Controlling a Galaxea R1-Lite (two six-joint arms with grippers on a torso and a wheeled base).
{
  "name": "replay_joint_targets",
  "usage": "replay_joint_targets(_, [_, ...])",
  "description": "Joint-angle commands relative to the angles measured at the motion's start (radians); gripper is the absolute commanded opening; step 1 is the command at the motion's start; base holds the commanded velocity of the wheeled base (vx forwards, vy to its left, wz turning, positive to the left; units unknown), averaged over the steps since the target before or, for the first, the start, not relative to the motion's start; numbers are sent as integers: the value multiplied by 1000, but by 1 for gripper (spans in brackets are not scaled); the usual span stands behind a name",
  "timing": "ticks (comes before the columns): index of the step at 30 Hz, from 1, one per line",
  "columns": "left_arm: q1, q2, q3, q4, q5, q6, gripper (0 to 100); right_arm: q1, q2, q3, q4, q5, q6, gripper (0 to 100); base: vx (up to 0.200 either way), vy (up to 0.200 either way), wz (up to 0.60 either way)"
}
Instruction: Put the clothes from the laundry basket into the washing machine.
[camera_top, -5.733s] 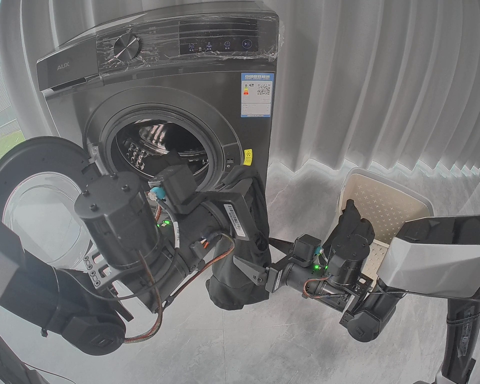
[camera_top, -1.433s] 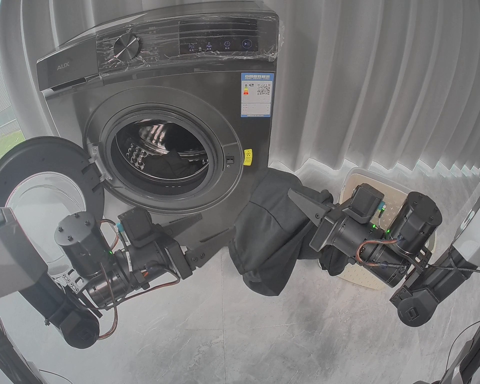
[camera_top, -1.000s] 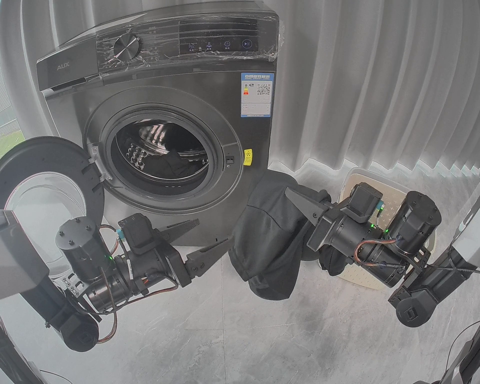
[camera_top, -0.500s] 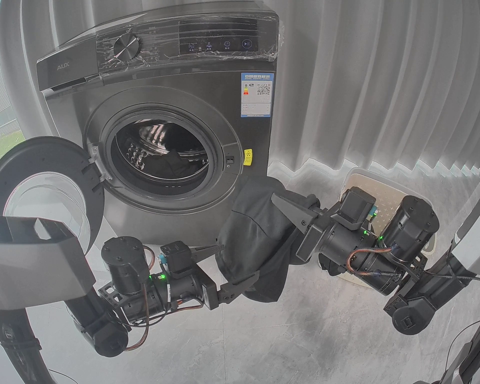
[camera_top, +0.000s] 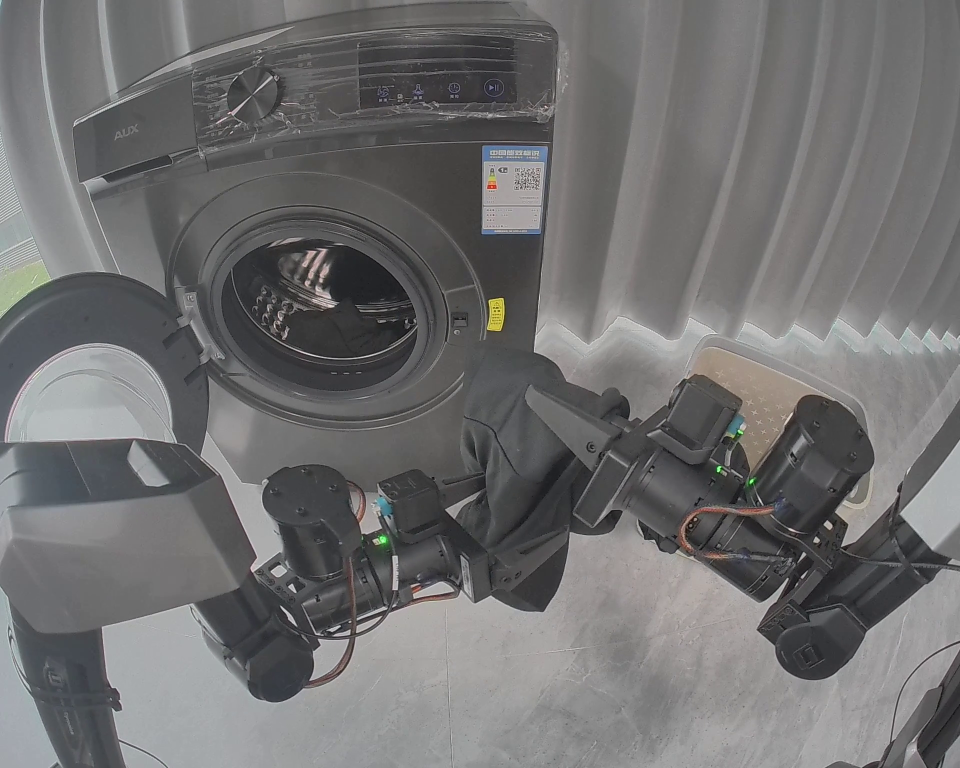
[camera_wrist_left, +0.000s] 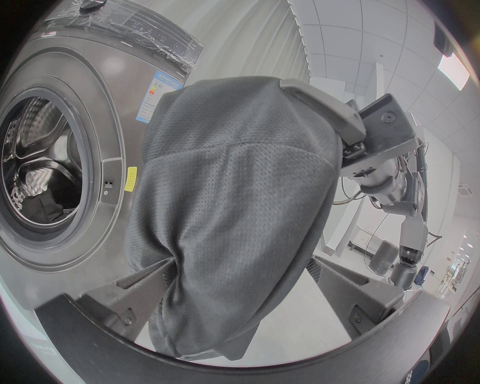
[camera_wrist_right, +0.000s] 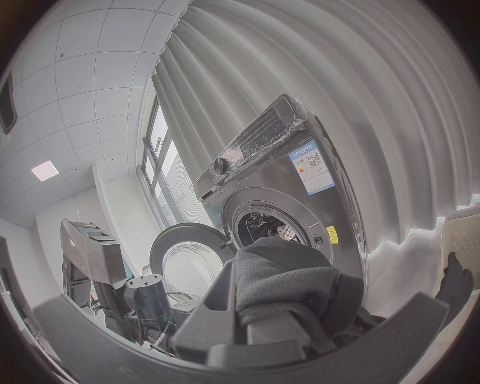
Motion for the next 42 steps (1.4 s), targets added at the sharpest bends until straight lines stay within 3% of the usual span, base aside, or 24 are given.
replay_joint_targets(1, [-11,29,-37,-2,3,-1,100,7,4,-1,0,0,1,0,0,0,0])
replay_joint_targets(8, [-11,72,-126,-2,38,1,100,7,6,1,0,0,3,0,0,0,0])
replay_joint_targets(9, [-11,72,-124,-2,38,2,0,7,6,2,0,-2,3,0,0,0,0])
replay_joint_targets(16, [-7,54,-118,-7,58,1,0,-19,4,-2,0,-17,3,0,0,0,0])
replay_joint_targets(26, [6,-83,-124,-4,127,-19,0,-139,41,11,1,-55,10,0,0,0,0])
replay_joint_targets(33, [26,-129,-132,-2,141,-27,0,-114,59,80,1,-54,6,0,0,0,0])
replay_joint_targets(40, [27,-127,-135,-2,153,-36,0,-79,59,83,1,-46,4,0,0,0,0])
replay_joint_targets(41, [27,-127,-135,-2,153,-36,0,-79,59,83,1,-46,4,100,0,0,0])
replay_joint_targets(42, [29,-126,-137,-2,154,-37,0,-62,58,80,0,-46,9,100,0,0,0])
